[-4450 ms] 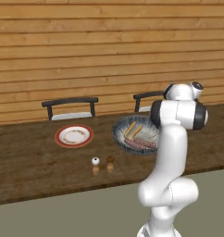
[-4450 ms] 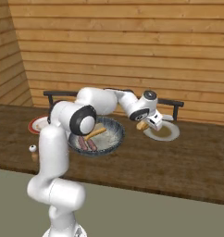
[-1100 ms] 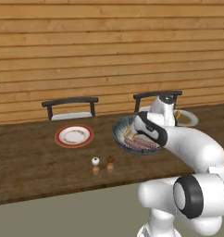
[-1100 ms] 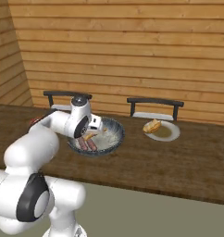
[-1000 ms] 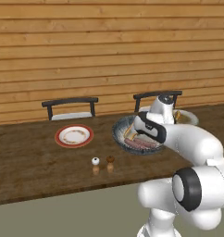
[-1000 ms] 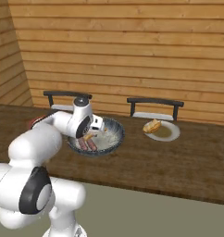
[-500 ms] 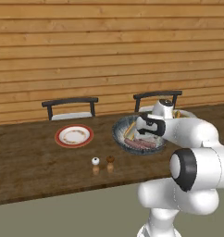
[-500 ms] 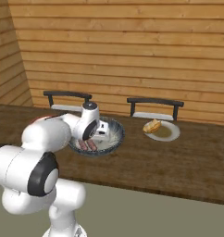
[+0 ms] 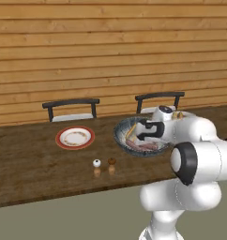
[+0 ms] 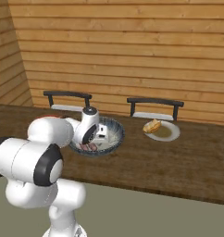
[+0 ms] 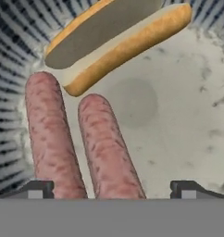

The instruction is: Place one bun and one sausage from the bowl on each plate.

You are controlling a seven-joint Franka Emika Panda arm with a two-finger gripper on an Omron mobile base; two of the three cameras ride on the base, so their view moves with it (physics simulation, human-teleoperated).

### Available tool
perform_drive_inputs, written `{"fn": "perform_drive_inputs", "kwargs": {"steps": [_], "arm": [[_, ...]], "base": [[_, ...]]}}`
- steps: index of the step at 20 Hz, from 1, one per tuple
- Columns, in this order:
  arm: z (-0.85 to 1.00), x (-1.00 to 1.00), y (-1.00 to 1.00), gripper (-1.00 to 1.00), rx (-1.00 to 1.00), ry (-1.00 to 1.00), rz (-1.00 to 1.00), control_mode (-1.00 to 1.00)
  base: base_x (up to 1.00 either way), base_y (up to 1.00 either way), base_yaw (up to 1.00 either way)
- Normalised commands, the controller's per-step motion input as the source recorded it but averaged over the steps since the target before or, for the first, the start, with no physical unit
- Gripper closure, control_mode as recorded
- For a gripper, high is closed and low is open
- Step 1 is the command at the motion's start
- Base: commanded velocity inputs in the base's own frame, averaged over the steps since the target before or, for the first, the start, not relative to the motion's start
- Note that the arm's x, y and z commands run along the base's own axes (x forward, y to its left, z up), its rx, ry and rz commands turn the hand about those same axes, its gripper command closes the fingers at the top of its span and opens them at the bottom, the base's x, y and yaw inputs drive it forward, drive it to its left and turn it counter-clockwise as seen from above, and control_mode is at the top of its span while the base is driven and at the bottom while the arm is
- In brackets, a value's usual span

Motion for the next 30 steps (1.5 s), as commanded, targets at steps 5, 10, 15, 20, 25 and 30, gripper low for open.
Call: {"fn": "perform_drive_inputs", "kwargs": {"steps": [5,10,15,20,25,30], "arm": [[-0.11,0.46,-0.07,-1.0,0.0,0.01,0.02,-1.0],[-0.35,0.1,-0.17,-1.0,-0.03,0.0,0.01,-1.0],[-0.64,-0.27,-0.16,-1.0,-0.09,0.0,0.04,-1.0],[-0.68,-0.77,-0.11,-1.0,-0.08,0.0,0.07,-1.0],[-0.65,-0.73,-0.08,-1.0,-0.02,0.06,0.07,-1.0],[-0.41,-0.05,0.02,1.0,-0.01,0.03,0.06,-1.0]], "base": [[0.0,0.0,0.0],[0.0,0.0,0.0],[0.0,0.0,0.0],[0.0,0.0,0.0],[0.0,0.0,0.0],[0.0,0.0,0.0]]}}
